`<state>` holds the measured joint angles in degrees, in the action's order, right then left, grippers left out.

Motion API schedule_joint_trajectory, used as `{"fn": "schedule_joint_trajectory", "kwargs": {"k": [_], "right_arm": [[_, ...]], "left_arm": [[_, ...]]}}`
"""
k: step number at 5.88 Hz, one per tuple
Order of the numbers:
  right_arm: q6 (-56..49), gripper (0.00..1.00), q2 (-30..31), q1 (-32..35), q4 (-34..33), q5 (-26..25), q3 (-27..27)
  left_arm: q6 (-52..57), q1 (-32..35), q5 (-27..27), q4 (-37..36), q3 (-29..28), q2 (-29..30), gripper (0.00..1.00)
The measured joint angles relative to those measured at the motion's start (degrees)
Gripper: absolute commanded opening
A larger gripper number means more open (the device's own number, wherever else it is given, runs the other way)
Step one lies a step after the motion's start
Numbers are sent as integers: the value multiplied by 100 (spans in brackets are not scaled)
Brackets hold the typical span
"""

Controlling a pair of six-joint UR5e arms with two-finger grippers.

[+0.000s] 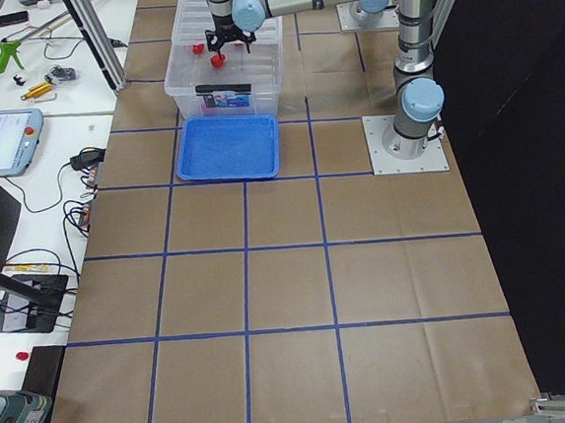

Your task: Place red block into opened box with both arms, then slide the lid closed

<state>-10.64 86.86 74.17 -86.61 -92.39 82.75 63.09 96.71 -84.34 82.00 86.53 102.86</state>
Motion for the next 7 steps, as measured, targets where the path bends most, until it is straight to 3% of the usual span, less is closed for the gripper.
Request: {"fn": "schedule_joint_trajectory", "kwargs": {"k": [2,3,5,7], "right_arm": [[-1518,100,-260,-1326,-146,2,105],[-2049,100,-571,-1797,-546,-63,221],[-2485,100,-1131,-2213,-1449,-198,615],[-2476,100,-1189,-2248,-1741,-300,1037]], "left_arm": [[-2219,-170,-64,135,-133,-414,98],[-3320,-251,-219,131,-147,-535,98],[-5345,-341,-579,-34,-142,-613,98],[-6475,-361,-647,-27,-145,-631,98]]}}
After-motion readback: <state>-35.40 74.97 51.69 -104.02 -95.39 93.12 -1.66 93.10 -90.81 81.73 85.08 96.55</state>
